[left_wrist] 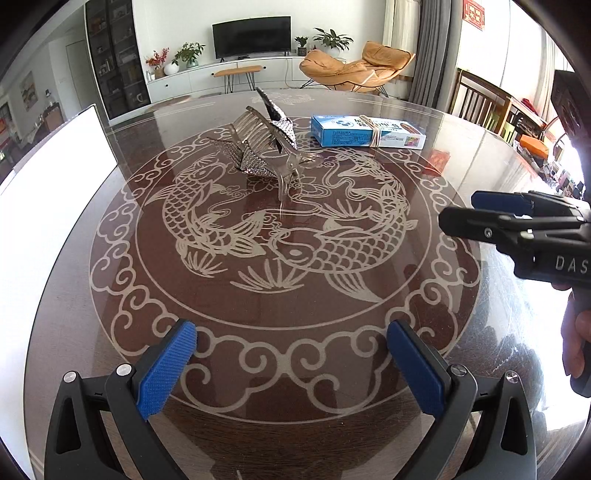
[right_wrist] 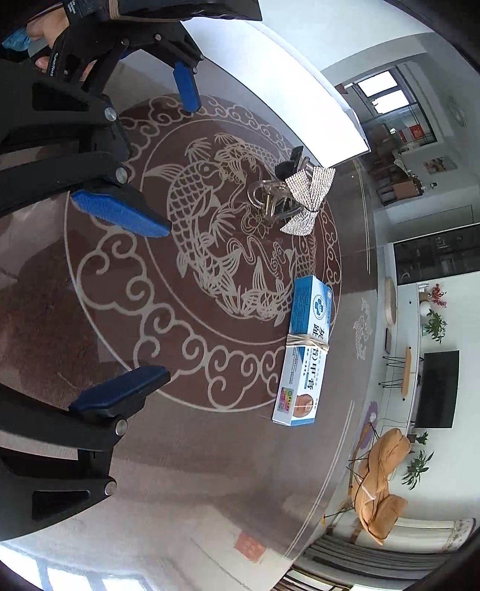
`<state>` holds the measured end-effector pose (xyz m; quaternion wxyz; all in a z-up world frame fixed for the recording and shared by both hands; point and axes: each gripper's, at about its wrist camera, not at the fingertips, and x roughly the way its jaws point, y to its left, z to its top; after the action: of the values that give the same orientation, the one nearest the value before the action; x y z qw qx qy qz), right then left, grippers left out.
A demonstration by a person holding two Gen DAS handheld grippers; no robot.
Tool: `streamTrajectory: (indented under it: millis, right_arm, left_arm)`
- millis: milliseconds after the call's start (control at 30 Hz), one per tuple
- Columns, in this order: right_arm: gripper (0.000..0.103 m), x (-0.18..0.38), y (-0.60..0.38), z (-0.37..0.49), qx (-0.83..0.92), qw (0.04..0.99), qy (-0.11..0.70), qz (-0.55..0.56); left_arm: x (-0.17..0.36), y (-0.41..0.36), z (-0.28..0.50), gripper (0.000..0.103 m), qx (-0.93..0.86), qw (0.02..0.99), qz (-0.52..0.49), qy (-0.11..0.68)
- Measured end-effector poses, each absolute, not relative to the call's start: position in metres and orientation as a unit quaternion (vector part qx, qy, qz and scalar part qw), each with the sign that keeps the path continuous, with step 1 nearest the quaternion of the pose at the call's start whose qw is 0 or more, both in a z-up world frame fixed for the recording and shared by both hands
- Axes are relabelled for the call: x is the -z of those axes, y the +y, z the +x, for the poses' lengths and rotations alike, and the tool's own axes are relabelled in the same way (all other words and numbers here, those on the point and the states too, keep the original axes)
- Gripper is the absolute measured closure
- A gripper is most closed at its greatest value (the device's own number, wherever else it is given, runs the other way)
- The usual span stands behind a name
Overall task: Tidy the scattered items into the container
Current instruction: 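Lower the left gripper onto the rhinestone bow hair clip and grasp it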
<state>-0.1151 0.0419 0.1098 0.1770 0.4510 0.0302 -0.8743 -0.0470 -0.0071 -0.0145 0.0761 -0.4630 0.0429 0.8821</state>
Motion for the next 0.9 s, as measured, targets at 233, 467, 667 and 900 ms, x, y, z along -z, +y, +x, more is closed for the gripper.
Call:
streamTrajectory:
  millis: [233, 467, 667, 900]
  right_arm:
    - [0.030, -0.141, 0.018, -0.182, 0.876, 0.145, -0.024, 0.459]
    - [0.030, -0.117, 0.029, -0.149, 0.884, 0.107, 0.006, 0.455]
    - [0.030, -0.113, 0.074, -0.082, 0.893, 0.063, 0.064, 0.441]
    - [0.030, -0.101, 0.091, -0.059, 0.896, 0.058, 0.033, 0.439]
  left_arm:
    - [0.013, -0.009, -0.046, 0.000, -0.882, 0.075, -0.463, 0.041]
    - [0.014, -0.010, -0.046, 0.000, -0.882, 0.075, -0.462, 0.042]
    - [0.013, -0.012, -0.049, 0.000, -0.878, 0.103, -0.465, 0.055]
    - [0.008, -0.031, -0.094, 0.000, -0.862, 0.192, -0.457, 0.108]
